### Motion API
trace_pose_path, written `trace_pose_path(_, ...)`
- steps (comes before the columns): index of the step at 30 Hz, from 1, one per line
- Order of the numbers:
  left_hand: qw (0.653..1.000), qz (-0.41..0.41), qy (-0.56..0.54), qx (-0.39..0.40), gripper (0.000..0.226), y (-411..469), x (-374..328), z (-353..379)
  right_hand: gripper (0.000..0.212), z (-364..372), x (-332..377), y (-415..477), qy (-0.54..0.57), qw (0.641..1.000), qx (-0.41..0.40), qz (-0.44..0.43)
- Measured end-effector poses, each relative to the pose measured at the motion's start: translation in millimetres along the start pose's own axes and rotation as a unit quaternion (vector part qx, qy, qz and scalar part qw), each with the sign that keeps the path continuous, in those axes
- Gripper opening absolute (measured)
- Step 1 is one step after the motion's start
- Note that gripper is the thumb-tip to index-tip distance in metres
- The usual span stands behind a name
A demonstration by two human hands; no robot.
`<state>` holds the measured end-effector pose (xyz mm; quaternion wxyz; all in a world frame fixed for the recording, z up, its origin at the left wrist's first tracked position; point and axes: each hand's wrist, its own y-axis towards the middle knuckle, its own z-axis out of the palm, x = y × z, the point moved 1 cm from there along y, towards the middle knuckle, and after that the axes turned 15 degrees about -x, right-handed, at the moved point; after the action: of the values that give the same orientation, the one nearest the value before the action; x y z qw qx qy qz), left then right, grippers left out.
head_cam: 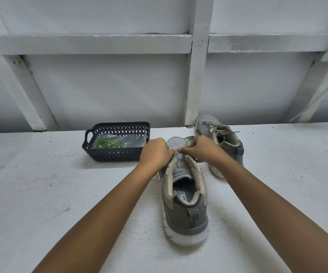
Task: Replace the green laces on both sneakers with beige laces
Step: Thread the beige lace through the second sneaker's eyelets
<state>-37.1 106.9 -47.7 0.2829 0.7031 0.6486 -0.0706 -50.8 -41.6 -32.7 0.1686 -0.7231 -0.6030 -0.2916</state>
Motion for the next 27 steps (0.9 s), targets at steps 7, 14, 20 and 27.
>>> trace_pose_path(7, 0.995, -0.029, -0.002, 0.092, 0.041, 4.7, -7.7, -9.1, 0.024, -10.5, 4.3, 8.6, 0.045, 0.993, 0.090, 0.064)
trace_pose_path(14, 0.986, -0.055, -0.042, 0.151, 0.030, 5.8, -10.9, -16.9, 0.013, -13.1, 8.1, 15.5, 0.047, 0.985, 0.142, 0.090)
trace_pose_path(20, 0.985, -0.041, -0.009, 0.170, 0.028, 8.3, -15.5, -25.8, 0.010, -13.6, 17.4, 18.3, -0.028, 0.989, 0.130, 0.062)
trace_pose_path(27, 0.980, -0.017, 0.020, 0.196, 0.025, 11.7, -24.4, -25.8, 0.036, -0.7, 29.5, 17.0, -0.182, 0.974, 0.104, -0.082)
